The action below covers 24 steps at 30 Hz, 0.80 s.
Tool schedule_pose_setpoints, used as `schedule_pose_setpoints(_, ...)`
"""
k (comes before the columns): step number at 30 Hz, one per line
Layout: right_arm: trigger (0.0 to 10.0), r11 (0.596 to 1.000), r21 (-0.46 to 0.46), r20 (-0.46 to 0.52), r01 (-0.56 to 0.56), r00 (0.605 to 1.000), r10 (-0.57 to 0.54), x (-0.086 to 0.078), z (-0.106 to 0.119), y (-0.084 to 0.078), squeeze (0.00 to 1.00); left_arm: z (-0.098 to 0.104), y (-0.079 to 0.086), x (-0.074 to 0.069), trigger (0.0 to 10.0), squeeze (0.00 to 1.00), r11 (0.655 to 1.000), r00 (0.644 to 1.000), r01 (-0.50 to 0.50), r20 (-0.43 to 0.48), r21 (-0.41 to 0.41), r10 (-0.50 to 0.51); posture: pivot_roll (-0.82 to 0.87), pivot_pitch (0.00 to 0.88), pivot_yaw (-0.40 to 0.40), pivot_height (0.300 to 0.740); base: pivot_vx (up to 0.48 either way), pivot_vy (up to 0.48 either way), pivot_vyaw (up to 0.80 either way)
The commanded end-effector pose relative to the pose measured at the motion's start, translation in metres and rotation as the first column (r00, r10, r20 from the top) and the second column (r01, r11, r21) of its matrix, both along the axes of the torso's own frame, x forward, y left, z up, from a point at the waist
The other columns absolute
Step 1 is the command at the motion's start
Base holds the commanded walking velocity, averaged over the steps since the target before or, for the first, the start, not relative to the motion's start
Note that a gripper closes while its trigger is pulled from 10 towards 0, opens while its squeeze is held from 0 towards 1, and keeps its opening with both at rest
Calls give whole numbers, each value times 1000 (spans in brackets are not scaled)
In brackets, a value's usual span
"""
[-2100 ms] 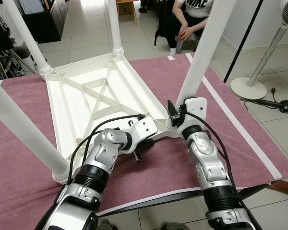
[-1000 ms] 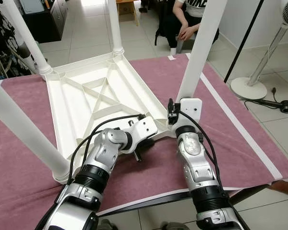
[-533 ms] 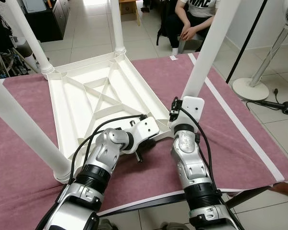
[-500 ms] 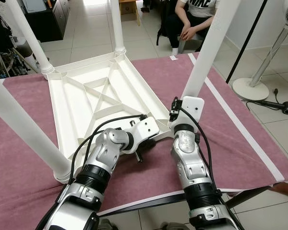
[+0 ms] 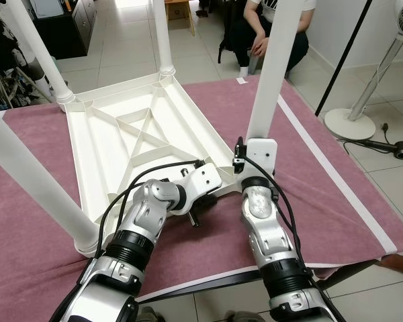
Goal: Building children table
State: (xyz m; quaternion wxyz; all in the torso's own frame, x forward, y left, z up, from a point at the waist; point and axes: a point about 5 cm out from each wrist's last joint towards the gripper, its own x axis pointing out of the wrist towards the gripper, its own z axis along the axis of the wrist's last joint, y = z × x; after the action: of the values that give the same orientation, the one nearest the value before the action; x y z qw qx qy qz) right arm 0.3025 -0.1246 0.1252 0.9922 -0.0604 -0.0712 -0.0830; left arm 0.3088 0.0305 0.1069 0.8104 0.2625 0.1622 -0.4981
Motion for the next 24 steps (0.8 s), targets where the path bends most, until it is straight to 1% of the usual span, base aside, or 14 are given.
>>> schedule_pose_setpoints(1, 10000, 1000, -4, -249, 27, 968, -27, -19, -56, -9, 0, -6, 24, 15, 10000, 0, 935, 918, -353, 204, 34, 339, -21, 0, 117, 740, 0, 0, 0)
schedule_pose_setpoints(4, 10000, 999, 11, -243, 34, 969, -30, -22, -58, -11, 0, -4, 24, 16, 10000, 0, 936, 919, -350, 207, 29, 336, -21, 0, 117, 740, 0, 0, 0)
schedule_pose_setpoints(5, 10000, 998, 36, -230, 45, 973, -35, -23, -58, -13, 0, 0, 22, 16, 10000, 0, 940, 920, -342, 212, 20, 330, -23, 0, 128, 740, 0, 0, 0)
schedule_pose_setpoints(6, 10000, 998, 36, -230, 45, 973, -35, -23, -58, -13, 0, 0, 22, 16, 10000, 0, 940, 920, -342, 212, 20, 330, -23, 0, 128, 740, 0, 0, 0)
schedule_pose_setpoints(7, 10000, 996, 69, -220, 56, 975, -40, -23, -58, -14, 0, 3, 21, 17, 10000, 0, 943, 921, -334, 215, 11, 324, -23, 0, 128, 740, 0, 0, 0)
schedule_pose_setpoints(8, 10000, 996, 69, -220, 56, 975, -40, -23, -58, -14, 0, 3, 21, 17, 10000, 0, 943, 921, -334, 215, 11, 324, -23, 0, 128, 740, 0, 0, 0)
schedule_pose_setpoints(9, 10000, 993, 100, -216, 63, 976, -40, -22, -58, -14, 0, 6, 20, 18, 10000, 0, 945, 922, -328, 217, 5, 319, -23, 0, 128, 740, 0, 0, 0)
schedule_pose_setpoints(13, 10000, 990, 120, -226, 80, 973, -51, -18, -57, -15, 0, 8, 19, 19, 10000, 0, 946, 923, -324, 220, 4, 315, -21, 0, 138, 740, 0, 0, 0)
schedule_pose_setpoints(17, 10000, 988, 123, -237, 97, 969, -66, -15, -56, -16, 0, 8, 19, 20, 10000, 0, 946, 923, -323, 222, 5, 314, -24, 0, 139, 740, 0, 0, 0)
schedule_pose_setpoints(18, 10000, 984, 127, -251, 125, 964, -90, -14, -56, -18, 0, 7, 19, 20, 10000, 0, 947, 924, -322, 222, 6, 312, -27, 0, 139, 740, 0, 0, 0)
schedule_pose_setpoints(21, 10000, 984, 127, -251, 125, 964, -90, -14, -56, -18, 0, 7, 19, 20, 10000, 0, 947, 924, -322, 222, 6, 312, -27, 0, 139, 740, 0, 0, 0)
schedule_pose_setpoints(22, 10000, 978, 129, -275, 165, 953, -124, -13, -57, -21, 0, 6, 18, 20, 10000, 0, 947, 924, -320, 222, 7, 311, -30, 0, 137, 740, 0, 0, 0)
schedule_pose_setpoints(23, 10000, 976, 99, -291, 192, 944, -156, -12, -58, -23, 0, 6, 18, 19, 10000, 0, 948, 925, -320, 221, 8, 310, -30, 0, 137, 740, 0, 0, 0)
schedule_pose_setpoints(24, 10000, 976, 99, -291, 192, 944, -156, -12, -58, -23, 0, 6, 18, 19, 10000, 0, 948, 925, -320, 221, 8, 310, -30, 0, 137, 740, 0, 0, 0)
